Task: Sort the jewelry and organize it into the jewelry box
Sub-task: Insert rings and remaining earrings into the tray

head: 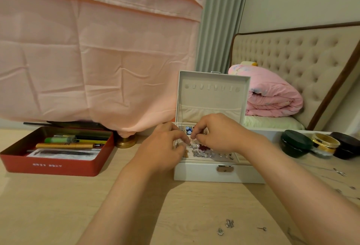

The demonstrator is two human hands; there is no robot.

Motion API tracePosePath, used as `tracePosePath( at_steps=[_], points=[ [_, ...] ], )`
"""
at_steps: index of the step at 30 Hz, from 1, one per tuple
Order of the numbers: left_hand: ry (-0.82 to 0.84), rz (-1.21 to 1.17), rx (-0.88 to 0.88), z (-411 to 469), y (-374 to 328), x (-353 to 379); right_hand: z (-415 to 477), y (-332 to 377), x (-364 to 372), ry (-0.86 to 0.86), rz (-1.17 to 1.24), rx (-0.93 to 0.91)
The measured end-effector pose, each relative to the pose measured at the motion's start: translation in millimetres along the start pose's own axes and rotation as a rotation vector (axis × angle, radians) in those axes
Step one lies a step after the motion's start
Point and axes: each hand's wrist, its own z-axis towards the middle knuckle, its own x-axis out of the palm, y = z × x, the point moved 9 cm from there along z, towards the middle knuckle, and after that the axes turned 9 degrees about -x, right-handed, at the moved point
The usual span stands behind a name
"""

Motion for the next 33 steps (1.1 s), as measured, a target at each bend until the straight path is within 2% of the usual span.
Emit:
tracePosePath(
  at_steps=[3,6,8,11,13,15,18,24,26,29,33],
  points=[
    [-0.083,-0.053,-0.002,0,-6,-16,-17,-1,-15,-0.073,0.073,0.000],
    [-0.041,-0.114,-0.011,-3,-24,-22,-45,0,-20,-0.081,0.166,-0.024],
    [0.044,-0.068,-0.003,-9,-43,-16,-66,0,-18,-0.032,0.156,-0.025],
    [0.156,0.041,0.024,-15,-67,-4,-93,-5,1,0.164,0.113,0.003],
    [0.305,0.075,-0.006,-23,-77,11,-110,-6,20,0.308,0.134,0.015],
    [0.487,0.106,-0.068,-36,-80,32,-125,-6,32,0.380,0.143,0.029],
    [0.699,0.146,-0.129,-55,-81,59,-135,-5,44,0.400,0.164,0.018],
    [0.869,0.266,-0.193,-71,-70,83,-136,1,59,0.364,0.182,-0.047],
    [0.889,0.226,-0.210,-74,-68,87,-135,-1,60,0.351,0.200,-0.044],
    [0.836,0.181,-0.186,-68,-71,84,-134,-11,55,0.305,0.277,-0.022],
    [0.663,-0.008,-0.141,-53,-81,68,-136,-31,34,0.123,0.586,0.101]
  ],
)
